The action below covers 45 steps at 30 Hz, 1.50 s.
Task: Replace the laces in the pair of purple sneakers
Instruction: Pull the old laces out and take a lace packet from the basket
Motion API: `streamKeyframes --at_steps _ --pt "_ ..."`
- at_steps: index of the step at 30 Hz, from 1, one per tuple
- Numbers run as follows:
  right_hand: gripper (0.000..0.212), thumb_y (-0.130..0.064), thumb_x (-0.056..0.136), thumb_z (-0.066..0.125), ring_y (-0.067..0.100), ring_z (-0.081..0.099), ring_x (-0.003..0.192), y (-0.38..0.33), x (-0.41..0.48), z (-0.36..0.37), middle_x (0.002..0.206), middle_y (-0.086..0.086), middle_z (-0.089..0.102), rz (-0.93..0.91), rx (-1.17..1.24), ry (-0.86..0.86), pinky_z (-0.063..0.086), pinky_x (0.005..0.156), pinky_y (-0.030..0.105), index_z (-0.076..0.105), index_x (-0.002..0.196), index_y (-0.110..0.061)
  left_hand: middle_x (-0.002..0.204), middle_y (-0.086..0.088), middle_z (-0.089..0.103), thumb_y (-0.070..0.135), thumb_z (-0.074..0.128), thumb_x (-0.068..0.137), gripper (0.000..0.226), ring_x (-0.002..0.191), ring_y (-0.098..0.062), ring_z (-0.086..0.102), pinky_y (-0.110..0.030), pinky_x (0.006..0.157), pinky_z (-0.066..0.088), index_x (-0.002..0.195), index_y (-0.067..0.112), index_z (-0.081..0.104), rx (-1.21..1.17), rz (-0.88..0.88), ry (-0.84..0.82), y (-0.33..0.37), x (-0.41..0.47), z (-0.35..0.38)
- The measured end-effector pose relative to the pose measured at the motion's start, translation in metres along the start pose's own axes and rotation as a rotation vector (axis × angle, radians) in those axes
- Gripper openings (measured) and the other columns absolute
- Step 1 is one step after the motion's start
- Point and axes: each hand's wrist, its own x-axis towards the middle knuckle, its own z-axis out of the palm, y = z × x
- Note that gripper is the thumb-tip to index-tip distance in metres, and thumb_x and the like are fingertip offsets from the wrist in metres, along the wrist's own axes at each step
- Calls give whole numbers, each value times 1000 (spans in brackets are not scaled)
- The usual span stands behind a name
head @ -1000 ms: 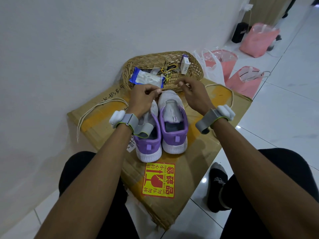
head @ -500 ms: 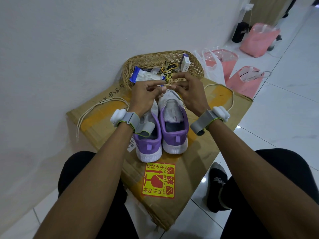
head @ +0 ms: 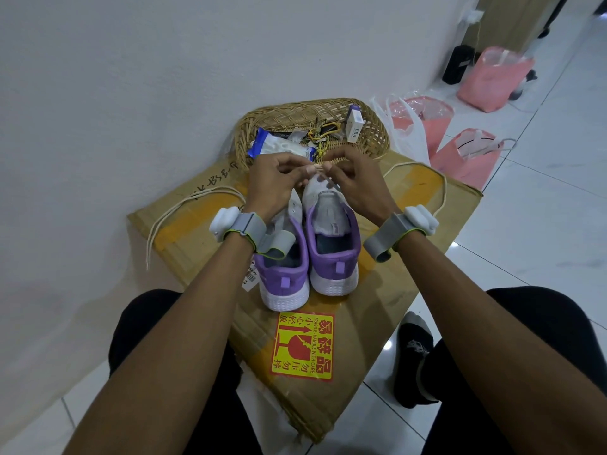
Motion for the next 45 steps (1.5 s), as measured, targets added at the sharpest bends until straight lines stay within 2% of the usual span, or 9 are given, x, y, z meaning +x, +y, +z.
streamKeyframes --at_steps 5,12,18,24,27,33,35,39,45 --pt "52 -43 102 44 11 48 52 -9 5 -13 59 5 58 23 -73 39 39 56 29 67 68 -10 83 -13 76 6 74 87 10 69 -14 69 -27 73 59 96 3 76 -129 -28 186 6 13 -22" --pt "48 -44 100 49 10 37 46 -75 30 -34 52 0 44 37 67 21 32 49 26 60 62 -17 76 -8 76 14 78 83 8 73 -21 73 -42 81 62 76 18 78 73 -77 419 24 26 -76" --pt "42 -38 102 47 5 32 39 -154 54 -33 51 -4 42 -51 -64 -23 29 46 22 62 68 -18 149 -12 45 5 82 75 82 129 -30 51 -37 91 52 146 25 45 606 -91 -145 109 8 -93" --pt "44 -39 102 46 3 36 36 -208 63 -38 56 -3 45 -116 -171 -56 30 49 23 67 78 -9 120 -10 66 7 78 84 53 102 -18 67 -14 69 52 133 14 57 342 11 -345 162 -6 -105" --pt "44 -40 102 46 2 37 37 -224 65 -39 57 -4 47 -135 -176 -54 31 49 23 68 76 -11 101 -16 75 15 58 100 22 88 -21 72 -13 63 52 115 1 67 287 60 -240 174 -11 -112" --pt "49 -48 100 45 12 33 44 -253 66 -36 62 0 47 -123 -106 -111 32 44 24 72 78 -13 79 -11 76 5 47 96 28 80 -22 73 -35 82 59 85 8 73 574 29 178 171 0 -144" --pt "47 -47 100 47 13 32 44 -260 67 -32 62 0 46 -131 -82 -121 32 45 25 71 77 -14 98 -9 75 13 58 95 13 98 -24 69 -37 89 55 100 12 71 724 -46 151 171 1 -153" --pt "46 -44 100 48 13 33 44 -275 72 -18 63 0 47 -148 -96 -125 33 44 24 70 78 -10 122 0 59 45 70 89 55 108 -20 58 -38 95 50 135 21 51 646 50 -91 181 -5 -154" --pt "46 -47 98 50 10 33 43 -285 69 -5 62 -1 45 -122 -41 -163 34 45 22 69 78 -11 71 -7 65 6 33 100 37 59 -14 59 -20 59 47 80 6 64 368 112 164 184 -7 -170"
